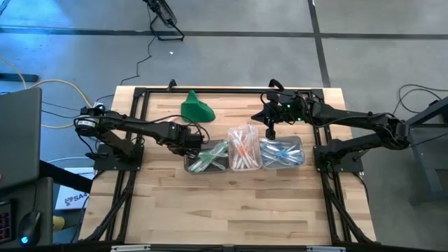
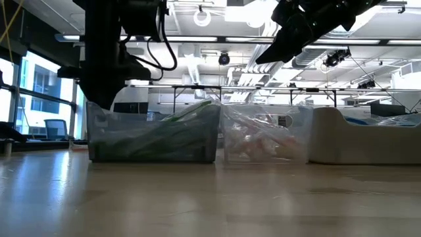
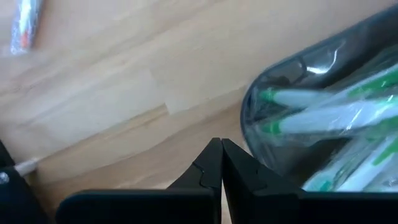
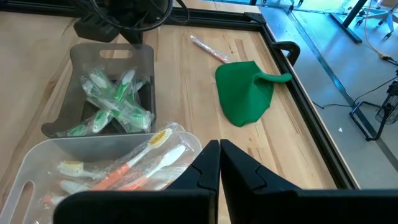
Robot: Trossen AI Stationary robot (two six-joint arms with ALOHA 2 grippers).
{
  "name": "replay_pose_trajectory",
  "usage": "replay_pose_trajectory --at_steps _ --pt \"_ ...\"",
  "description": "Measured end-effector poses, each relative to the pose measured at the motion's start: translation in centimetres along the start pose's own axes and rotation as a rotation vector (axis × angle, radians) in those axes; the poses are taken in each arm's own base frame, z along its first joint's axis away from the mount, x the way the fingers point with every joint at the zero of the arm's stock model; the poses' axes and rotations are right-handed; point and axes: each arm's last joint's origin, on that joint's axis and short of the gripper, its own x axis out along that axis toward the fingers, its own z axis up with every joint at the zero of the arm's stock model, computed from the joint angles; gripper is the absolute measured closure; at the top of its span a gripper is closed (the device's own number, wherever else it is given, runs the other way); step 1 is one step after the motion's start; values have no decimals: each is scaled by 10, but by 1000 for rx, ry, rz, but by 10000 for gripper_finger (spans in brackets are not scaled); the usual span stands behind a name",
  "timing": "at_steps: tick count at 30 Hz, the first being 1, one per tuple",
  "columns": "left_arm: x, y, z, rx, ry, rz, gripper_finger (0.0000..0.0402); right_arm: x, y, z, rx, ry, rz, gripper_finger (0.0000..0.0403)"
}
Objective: Pick & Place Toothbrushes
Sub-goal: Adjust the black bin on the table, then put the orange toothbrush into the transparent bin
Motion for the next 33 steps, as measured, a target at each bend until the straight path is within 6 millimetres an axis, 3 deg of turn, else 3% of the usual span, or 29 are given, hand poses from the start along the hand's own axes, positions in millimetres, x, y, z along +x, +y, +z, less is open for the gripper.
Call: replay_pose_trajectory --at_steps 13,20,24,33 --pt "0 0 5 -6 -136 34 401 0 0 0 0 0 0 398" --pt "-10 16 4 -26 -126 104 401 0 0 -1 2 13 3 398" --pt "-21 23 5 55 -192 100 401 0 0 -1 2 14 3 398" --pt "-32 52 32 111 -222 122 401 0 0 -1 1 7 -1 398"
